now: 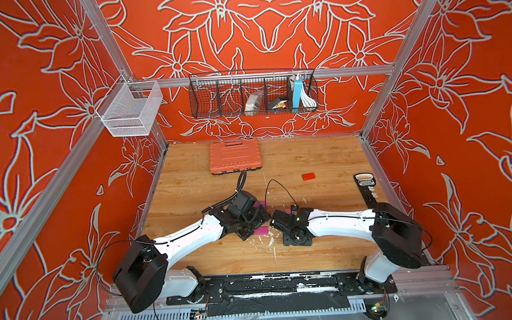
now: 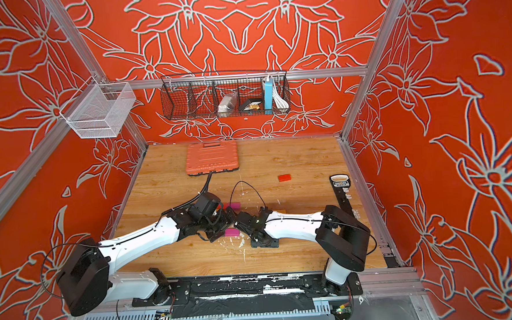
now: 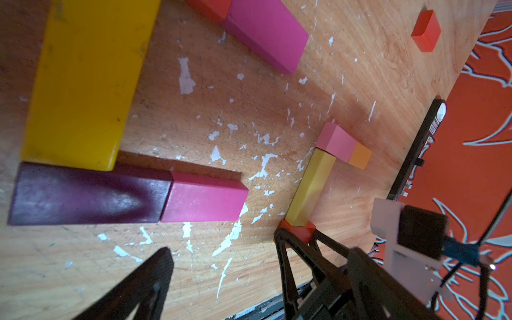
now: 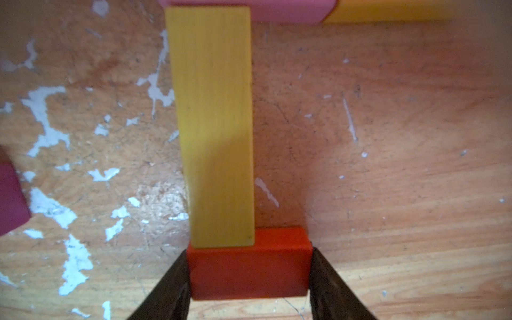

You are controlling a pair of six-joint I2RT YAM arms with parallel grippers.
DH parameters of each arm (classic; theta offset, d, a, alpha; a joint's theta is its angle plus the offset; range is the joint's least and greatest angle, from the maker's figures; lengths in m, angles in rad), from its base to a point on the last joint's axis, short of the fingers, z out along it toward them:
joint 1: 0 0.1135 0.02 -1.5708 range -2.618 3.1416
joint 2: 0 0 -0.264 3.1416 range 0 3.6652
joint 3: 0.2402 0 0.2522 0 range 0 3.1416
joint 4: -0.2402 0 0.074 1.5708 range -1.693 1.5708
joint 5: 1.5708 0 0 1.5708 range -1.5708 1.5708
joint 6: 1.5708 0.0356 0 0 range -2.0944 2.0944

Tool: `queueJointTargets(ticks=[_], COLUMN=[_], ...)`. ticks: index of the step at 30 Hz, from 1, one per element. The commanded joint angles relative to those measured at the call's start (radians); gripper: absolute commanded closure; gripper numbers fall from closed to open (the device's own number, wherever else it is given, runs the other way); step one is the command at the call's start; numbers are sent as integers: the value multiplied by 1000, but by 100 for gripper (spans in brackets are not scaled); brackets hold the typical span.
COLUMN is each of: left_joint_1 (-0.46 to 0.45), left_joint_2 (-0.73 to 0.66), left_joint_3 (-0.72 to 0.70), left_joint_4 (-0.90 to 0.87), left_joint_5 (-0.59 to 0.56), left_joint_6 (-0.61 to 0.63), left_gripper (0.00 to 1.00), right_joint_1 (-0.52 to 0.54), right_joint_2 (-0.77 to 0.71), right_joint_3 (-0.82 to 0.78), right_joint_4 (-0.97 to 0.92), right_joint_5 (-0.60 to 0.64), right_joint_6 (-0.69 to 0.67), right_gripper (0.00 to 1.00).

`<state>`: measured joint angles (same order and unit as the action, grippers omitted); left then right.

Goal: Assemble the letter c with building blocks
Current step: Assemble the building block at the center of the board.

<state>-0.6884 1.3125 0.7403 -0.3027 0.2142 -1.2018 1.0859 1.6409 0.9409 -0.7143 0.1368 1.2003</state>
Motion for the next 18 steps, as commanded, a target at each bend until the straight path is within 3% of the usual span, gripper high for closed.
queueJointTargets(ticks=[1,18], left_joint_1=[-5,-5], left_joint_2=[7,14], left_joint_3=[6,4], left_joint_4=[7,18], left_joint_5=[-14,-10], left_joint_6=[4,5], left_gripper=[1,1], right_joint_1=[-11,-9], right_joint_2=[33,-24], right_joint_3=[-22,-30], right_joint_4=[-30,-10], right_joint_5=[17,16], right_joint_6=[14,-21], right_gripper=[45,11])
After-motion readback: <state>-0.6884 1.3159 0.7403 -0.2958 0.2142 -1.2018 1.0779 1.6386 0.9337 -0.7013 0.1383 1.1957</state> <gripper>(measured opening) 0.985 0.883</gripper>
